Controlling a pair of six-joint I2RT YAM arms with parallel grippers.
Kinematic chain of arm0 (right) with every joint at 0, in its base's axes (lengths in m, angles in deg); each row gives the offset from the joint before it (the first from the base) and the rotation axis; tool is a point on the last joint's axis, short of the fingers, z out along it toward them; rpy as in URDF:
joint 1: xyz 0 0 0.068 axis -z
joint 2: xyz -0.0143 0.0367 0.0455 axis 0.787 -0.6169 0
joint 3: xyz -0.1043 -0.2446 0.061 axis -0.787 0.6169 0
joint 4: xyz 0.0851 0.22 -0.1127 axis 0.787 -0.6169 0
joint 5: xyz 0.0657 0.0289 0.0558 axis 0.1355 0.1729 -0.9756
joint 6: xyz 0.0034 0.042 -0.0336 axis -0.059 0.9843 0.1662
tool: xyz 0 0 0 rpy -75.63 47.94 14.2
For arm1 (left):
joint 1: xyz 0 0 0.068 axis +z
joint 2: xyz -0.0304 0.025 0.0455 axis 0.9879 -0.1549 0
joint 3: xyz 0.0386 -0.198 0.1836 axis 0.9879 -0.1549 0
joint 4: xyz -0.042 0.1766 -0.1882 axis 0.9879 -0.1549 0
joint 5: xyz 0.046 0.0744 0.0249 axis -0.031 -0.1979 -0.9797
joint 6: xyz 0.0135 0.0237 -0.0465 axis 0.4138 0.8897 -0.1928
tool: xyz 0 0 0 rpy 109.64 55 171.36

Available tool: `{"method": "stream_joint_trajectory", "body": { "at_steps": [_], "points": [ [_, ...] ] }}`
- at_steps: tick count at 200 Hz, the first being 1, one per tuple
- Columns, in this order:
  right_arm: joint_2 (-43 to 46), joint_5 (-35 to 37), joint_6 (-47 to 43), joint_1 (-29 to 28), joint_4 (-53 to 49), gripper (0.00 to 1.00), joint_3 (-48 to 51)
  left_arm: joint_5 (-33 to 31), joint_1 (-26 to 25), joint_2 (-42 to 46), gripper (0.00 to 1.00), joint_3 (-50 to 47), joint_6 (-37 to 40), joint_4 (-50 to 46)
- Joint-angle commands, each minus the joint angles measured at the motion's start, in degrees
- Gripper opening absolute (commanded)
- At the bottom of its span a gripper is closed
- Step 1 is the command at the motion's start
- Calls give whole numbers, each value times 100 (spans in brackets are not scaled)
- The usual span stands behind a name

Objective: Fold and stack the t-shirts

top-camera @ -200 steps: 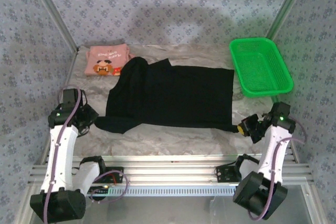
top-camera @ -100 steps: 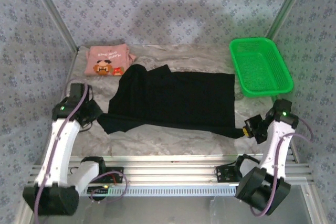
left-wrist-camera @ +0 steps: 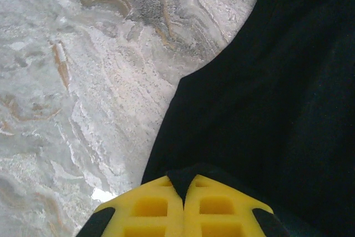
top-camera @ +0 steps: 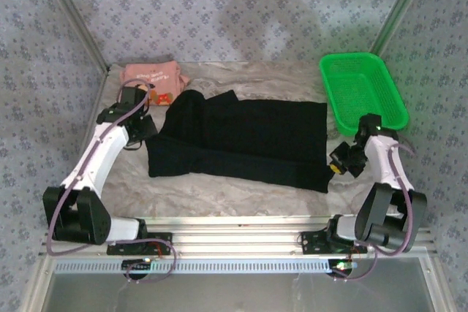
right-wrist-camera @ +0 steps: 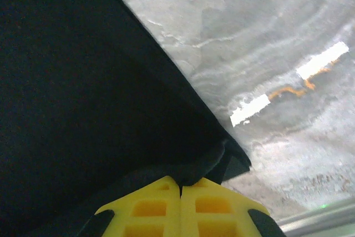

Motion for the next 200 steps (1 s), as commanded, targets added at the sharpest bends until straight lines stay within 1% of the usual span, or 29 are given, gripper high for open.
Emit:
{"method": "stream_joint_trajectory", "body": {
  "at_steps": [1,23,99,200],
  "points": [
    [-214,284,-174,-193,165,0,-168,-260,19,-133,0,205,285,103],
    [-367,434,-233,-347,188,0,-257,-258,38,-175,0,161,311,143],
    [-775,504,-354,-407,356,0,-339,-154,134,-455,0,99,417,307],
    [-1725,654,-478,-595,591,0,-778,65,144,-1294,0,654,610,445]
  ]
}}
